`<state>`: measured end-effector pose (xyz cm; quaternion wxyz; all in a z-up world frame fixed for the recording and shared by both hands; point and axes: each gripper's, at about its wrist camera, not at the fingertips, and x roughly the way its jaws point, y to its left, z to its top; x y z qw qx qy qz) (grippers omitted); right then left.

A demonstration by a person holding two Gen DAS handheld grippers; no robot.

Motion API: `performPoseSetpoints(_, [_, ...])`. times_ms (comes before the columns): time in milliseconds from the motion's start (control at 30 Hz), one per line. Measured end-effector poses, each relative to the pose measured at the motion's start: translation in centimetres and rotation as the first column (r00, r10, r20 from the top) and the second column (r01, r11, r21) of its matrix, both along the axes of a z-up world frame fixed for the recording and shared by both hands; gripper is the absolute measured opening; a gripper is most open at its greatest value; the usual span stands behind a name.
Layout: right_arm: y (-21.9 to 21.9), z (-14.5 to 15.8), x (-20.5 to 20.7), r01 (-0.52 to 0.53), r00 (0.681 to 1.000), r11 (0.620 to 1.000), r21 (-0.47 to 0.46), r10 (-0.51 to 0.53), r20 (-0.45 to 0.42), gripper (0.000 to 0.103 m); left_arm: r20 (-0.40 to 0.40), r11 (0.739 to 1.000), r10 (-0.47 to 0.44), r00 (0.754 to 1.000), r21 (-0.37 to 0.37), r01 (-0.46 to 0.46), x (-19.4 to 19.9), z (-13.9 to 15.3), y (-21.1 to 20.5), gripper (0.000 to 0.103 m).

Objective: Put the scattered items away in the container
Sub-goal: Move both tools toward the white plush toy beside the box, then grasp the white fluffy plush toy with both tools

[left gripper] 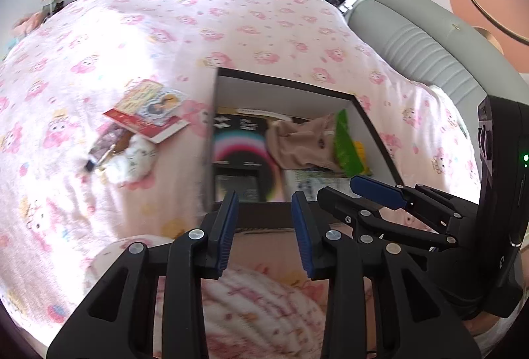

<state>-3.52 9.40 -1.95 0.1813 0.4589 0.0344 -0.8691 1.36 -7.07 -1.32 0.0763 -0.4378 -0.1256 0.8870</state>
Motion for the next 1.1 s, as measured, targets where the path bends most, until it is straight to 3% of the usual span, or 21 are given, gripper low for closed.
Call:
performPoseSetpoints(233, [-6.3,-0.9,-0.6,-0.129,0.991,0.992,-0.002,0.129,0.028,0.037,0.014,0.990,0.129,0.992,0.063,-0.130,1.3,-1.9,-6.6,0.033])
performPoseSetpoints(467, [-11.7,-3.0,-2.3,-0.194,0.977,0.981,0.002,0.193,0.089,0.037,0.050,0.969,0.218,0.975,0.112,-0.222,0.6,-4.6,-11.9,0.034])
performPoseSetpoints(600, [-13.9,-3.8,-4.1,-0.238,0.962,0.971,-0.037,0.240,0.129,0.037,0.087,0.935,0.272,0.958,0.212,-0.284,-0.4,-6.7,-15.3,0.041])
performPoseSetpoints(700, [-14.5,-4.1,-6.3,-0.192,0.970,0.980,-0.050,0.197,0.141,0.037,0.118,0.896,0.310,0.943,0.297,-0.332,-2.3,-8.5,-18.2,0.041])
performPoseSetpoints(867, [-16.5,-4.8,-9.3,-0.195,0.971,0.981,0.000,0.193,0.144,0.037,0.215,0.879,0.282,0.935,0.332,-0.342,-6.4,-12.0,-20.9,0.041])
performPoseSetpoints(967, [-17.6,-5.6,-10.2,-0.207,0.967,0.978,0.015,0.202,0.156,0.037,0.271,0.882,0.254,0.928,0.328,-0.338,-8.3,-14.3,-21.2,0.050])
performPoseSetpoints(1100, [-18.5,-7.1,-10.6,-0.217,0.961,0.976,0.026,0.209,0.182,0.037,0.333,0.874,0.205,0.920,0.361,-0.325,-10.1,-17.1,-21.2,0.050])
